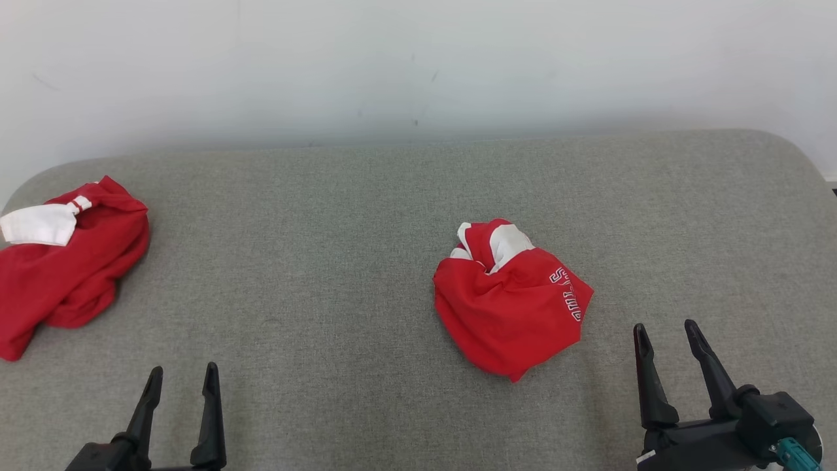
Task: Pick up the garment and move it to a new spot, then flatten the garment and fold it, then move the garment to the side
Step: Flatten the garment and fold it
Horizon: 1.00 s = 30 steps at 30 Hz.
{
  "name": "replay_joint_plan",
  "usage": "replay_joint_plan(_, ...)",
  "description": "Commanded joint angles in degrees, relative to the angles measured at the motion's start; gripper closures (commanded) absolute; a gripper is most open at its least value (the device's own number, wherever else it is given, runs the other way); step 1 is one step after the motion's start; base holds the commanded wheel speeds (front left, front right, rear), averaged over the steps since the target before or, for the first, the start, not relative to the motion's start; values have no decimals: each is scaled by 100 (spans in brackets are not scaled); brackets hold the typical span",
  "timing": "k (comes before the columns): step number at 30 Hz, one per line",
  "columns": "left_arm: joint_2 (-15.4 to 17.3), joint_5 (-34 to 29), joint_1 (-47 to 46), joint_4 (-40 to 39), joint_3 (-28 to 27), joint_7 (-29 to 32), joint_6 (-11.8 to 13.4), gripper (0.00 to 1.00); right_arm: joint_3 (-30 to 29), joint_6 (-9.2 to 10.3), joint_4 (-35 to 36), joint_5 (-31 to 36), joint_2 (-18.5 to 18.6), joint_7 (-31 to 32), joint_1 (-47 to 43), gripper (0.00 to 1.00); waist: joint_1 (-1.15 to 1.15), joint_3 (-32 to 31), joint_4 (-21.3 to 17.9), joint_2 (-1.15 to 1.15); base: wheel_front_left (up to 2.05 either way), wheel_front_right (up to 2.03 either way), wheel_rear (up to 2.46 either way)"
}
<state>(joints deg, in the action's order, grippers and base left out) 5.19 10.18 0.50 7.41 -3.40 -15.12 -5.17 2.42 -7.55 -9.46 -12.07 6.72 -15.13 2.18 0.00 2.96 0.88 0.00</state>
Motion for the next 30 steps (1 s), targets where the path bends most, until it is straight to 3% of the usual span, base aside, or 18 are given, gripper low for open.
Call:
replay_joint_plan(1, -23, -39, -26, 16, -29, -5, -21, 0, -15, 12, -8, 15, -9, -3, -41, 0, 0, -7, 2, 0, 0, 0, 0)
replay_joint_plan(12, -91, -73, -137, 69, 12, -5, -76, 0, -20, 12, -9, -49, 158, -3, 175, 0, 0, 63, 122, 0, 0, 0, 0)
replay_joint_plan(23, -176, -45, -504, 193, 243, -5, -161, 0, 340, 12, -938, -231, 1111, 595, 1658, 0, 0, 498, 627, 0, 0, 0, 0)
replay_joint_plan(30, -214, -14, -670, 237, 412, -5, -159, 0, 1009, 12, -1977, -556, 1642, 1030, 2745, 0, 0, 781, 1033, 0, 0, 0, 0)
